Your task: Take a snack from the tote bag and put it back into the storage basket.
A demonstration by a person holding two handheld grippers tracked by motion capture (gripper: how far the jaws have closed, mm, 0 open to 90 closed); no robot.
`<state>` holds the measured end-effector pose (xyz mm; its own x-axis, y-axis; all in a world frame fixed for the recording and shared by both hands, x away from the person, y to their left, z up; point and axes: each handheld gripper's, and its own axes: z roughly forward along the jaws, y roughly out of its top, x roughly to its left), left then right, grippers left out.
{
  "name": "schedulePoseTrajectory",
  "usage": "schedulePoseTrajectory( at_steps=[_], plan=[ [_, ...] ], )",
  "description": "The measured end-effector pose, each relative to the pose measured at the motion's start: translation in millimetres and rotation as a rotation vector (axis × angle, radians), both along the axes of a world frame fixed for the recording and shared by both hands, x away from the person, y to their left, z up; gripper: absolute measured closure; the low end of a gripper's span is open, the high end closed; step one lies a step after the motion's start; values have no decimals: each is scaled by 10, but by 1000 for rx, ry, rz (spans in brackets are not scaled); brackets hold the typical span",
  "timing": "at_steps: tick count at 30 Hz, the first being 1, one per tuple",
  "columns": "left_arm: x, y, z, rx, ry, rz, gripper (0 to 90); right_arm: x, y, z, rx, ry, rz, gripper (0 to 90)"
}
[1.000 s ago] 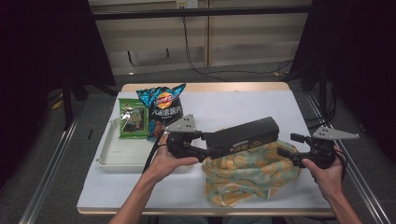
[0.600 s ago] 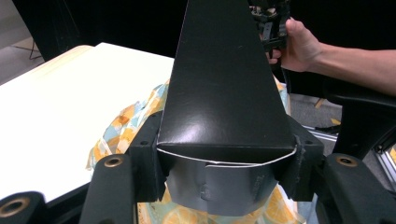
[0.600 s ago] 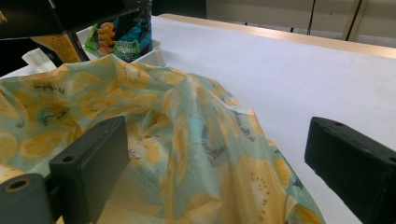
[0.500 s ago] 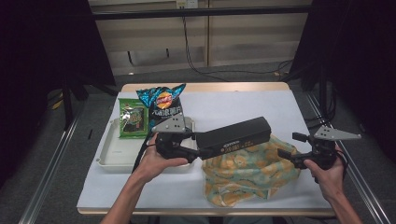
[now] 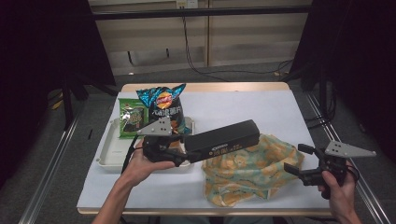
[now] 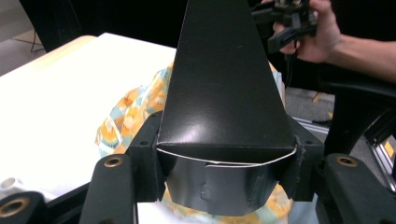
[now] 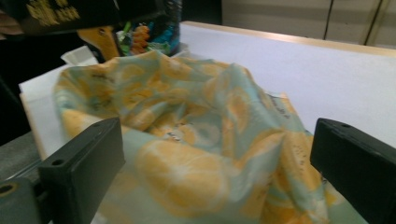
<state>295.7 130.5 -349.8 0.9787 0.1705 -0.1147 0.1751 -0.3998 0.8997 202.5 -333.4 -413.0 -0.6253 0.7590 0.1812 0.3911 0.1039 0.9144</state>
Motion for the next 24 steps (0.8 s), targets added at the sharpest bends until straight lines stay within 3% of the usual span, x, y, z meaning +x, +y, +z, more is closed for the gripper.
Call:
schedulePoseTrajectory(
  at_steps=[6, 19, 24],
  plan=[
    [-36, 132, 16, -25, -2, 5, 436, -181, -16, -33, -3, -29, 17, 41],
    [-35, 583, 91, -45, -4, 50, 435, -244, -32, -149, -28, -31, 12, 45],
    [4, 856, 114, -63, -6, 89, 435, -258, -23, -152, -33, -32, 9, 45]
  ],
)
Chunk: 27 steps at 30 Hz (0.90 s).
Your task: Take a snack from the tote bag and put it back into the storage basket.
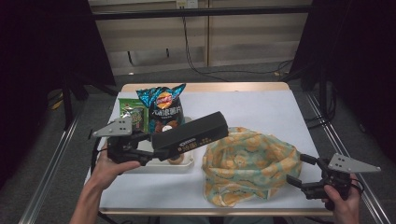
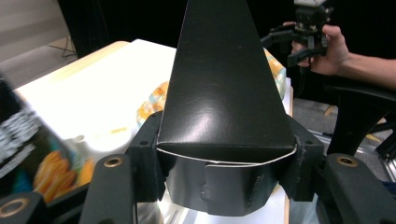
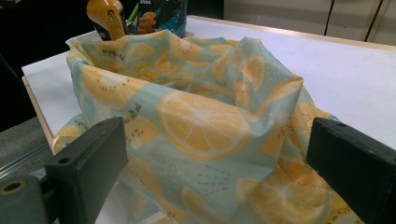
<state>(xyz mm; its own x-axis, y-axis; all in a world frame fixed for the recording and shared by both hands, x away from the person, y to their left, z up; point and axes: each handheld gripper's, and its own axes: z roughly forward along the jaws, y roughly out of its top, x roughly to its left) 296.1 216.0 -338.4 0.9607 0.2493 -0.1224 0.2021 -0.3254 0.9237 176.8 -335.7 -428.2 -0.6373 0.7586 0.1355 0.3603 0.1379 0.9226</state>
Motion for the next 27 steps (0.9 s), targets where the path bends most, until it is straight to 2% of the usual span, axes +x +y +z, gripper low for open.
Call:
schedulePoseTrajectory(
  at_steps=[2, 6, 11, 13, 14, 21, 24, 27],
  plan=[
    [6, 116, 2, -9, -7, 6, 434, -1, 1, -4, -3, -1, 1, 45],
    [5, 303, -10, 0, -7, 36, 434, 2, 0, -17, -3, 8, 5, 45],
    [0, 544, 25, -23, -11, 69, 434, 3, -6, -17, -1, 5, 1, 45],
    [-8, 613, 39, -16, -21, 84, 434, 2, -8, -21, -2, 7, 1, 45],
    [-8, 644, 37, -26, -19, 88, 434, 1, -10, -22, 0, 7, 1, 45],
    [21, 888, 56, -18, -17, 135, 434, -19, -36, -28, 3, 8, -9, 44],
    [59, 1002, 61, 5, -22, 156, 434, -19, -44, -28, 8, 10, -15, 44],
    [92, 1115, 52, -10, -26, 178, 435, -19, -41, -33, 4, 10, -13, 44]
  ],
)
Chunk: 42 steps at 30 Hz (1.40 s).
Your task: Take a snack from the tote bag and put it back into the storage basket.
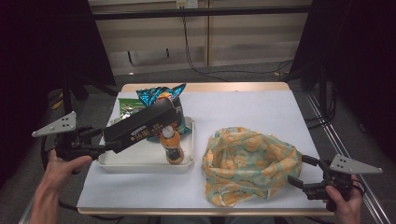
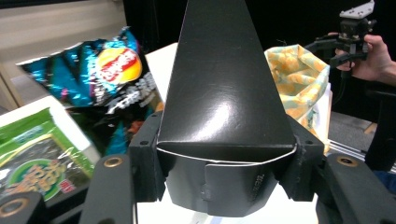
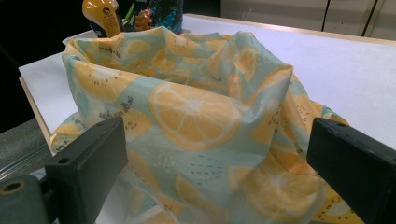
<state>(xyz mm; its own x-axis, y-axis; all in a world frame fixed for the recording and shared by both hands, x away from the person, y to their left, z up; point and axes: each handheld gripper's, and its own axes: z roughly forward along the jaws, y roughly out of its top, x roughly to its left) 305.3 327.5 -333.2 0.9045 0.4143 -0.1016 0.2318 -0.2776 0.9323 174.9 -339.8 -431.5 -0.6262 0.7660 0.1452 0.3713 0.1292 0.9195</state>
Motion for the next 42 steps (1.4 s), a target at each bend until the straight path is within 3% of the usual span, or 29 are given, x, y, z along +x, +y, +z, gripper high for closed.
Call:
schedulePoseTrajectory(
  at_steps=[2, 6, 11, 14, 18, 27, 32, 40, 42],
  plan=[
    [14, 72, -10, -11, 1, 24, 435, 1, 2, -2, 1, 2, 0, 44],
    [51, 180, -48, 30, -4, 44, 435, -1, 0, -3, -1, 0, -1, 44],
    [102, 326, -125, 28, -1, 83, 435, -8, -3, -1, -3, 0, -2, 42],
    [125, 369, -175, 52, 11, 96, 436, -8, 1, -1, -5, 0, 1, 42],
    [152, 413, -235, 75, 30, 99, 435, -8, 7, -2, -5, 7, 0, 42],
    [198, 448, -410, 181, 69, 71, 436, -5, 0, -3, -6, 1, -1, 39],
    [230, 445, -491, 183, 98, 66, 436, -7, 2, -2, -5, 1, -1, 38],
    [312, 413, -635, 244, 130, 68, 436, 0, 6, -13, -8, 13, 2, 37],
    [314, 410, -686, 241, 145, 59, 436, -1, 7, -12, -8, 12, 2, 37]
  ],
)
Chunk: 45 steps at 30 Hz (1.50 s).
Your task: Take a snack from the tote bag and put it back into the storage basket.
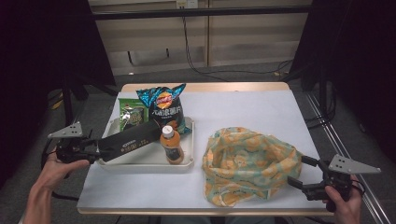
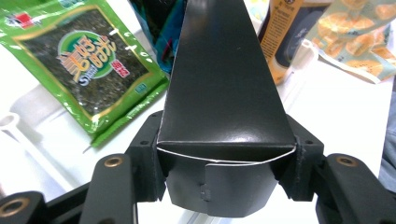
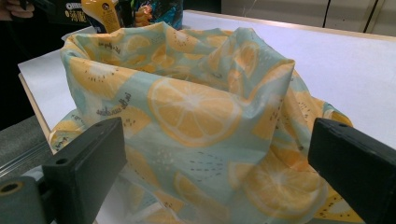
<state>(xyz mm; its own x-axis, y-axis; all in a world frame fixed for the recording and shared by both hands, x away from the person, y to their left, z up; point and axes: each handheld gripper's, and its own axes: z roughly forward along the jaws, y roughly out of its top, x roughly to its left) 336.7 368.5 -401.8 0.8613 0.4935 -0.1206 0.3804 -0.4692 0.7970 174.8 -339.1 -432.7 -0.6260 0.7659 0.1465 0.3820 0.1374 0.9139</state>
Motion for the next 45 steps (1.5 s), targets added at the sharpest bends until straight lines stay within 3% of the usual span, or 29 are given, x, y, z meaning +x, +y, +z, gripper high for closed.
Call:
schedulePoseTrajectory(
  at_steps=[4, 14, 24, 32, 37, 40, 42, 45],
  plan=[
    [3, 15, -60, -19, -1, 5, 436, -3, -7, 3, 1, -2, -2, 36],
    [-21, 18, -88, -1, -10, -24, 435, 0, 0, -1, -2, -1, 0, 35],
    [-37, -25, -159, 23, 33, -74, 433, 0, 9, 1, 0, -3, 3, 35],
    [29, -77, -224, 52, 57, -56, 426, -3, -7, 2, 1, -5, 0, 32],
    [45, -64, -226, 41, 67, -15, 402, -2, 3, 1, 1, -5, 3, 32],
    [57, -53, -224, 56, 55, 9, 390, -2, 5, 3, 2, -5, 4, 32],
    [68, -54, -242, 35, 57, 26, 376, 2, 3, -1, 5, -2, 1, 32],
    [105, -45, -261, 55, 50, 51, 351, 4, 6, -1, 4, -2, 7, 31]
  ],
)
